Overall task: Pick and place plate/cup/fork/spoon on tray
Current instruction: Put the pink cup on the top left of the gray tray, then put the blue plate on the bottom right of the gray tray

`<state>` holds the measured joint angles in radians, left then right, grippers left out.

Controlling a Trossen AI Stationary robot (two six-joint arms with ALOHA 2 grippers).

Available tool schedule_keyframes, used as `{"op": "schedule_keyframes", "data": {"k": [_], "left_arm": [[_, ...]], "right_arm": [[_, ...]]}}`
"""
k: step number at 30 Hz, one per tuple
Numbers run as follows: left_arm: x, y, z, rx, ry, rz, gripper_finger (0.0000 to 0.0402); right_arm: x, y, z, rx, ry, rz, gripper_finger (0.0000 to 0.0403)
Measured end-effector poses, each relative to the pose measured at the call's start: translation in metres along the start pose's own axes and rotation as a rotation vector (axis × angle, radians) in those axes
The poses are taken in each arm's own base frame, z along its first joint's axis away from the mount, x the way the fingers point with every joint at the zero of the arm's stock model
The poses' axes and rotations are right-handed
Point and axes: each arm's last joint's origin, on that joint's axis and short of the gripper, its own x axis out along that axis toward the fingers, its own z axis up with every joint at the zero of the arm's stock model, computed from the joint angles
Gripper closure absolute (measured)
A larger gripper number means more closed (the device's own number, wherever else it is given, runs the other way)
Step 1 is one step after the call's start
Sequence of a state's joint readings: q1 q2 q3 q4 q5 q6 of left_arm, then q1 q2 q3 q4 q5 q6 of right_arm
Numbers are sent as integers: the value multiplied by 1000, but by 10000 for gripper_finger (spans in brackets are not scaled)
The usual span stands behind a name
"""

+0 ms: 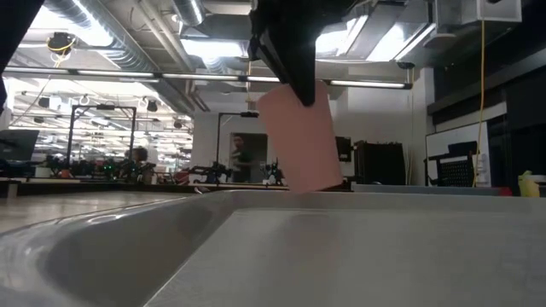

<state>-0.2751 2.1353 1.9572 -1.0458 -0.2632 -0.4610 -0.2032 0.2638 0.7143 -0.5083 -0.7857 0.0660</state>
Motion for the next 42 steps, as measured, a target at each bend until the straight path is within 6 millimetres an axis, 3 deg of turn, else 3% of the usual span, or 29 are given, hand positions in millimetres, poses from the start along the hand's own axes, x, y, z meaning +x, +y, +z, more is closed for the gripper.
{"op": "schedule_keyframes", "data": {"k": [17,26,36,42], "left_arm": [[3,-1,-2,-6,86,-143,382],[11,2,-7,-2,102,-90,382],[13,2,-8,-6,107,-80,335],[11,3,-8,-8,104,-76,331]], "right_arm": [[0,0,0,3,-1,-8,357],[0,0,0,3,-1,-7,357],[0,0,0,2,0,-8,357],[0,0,0,5,2,-8,357]]}}
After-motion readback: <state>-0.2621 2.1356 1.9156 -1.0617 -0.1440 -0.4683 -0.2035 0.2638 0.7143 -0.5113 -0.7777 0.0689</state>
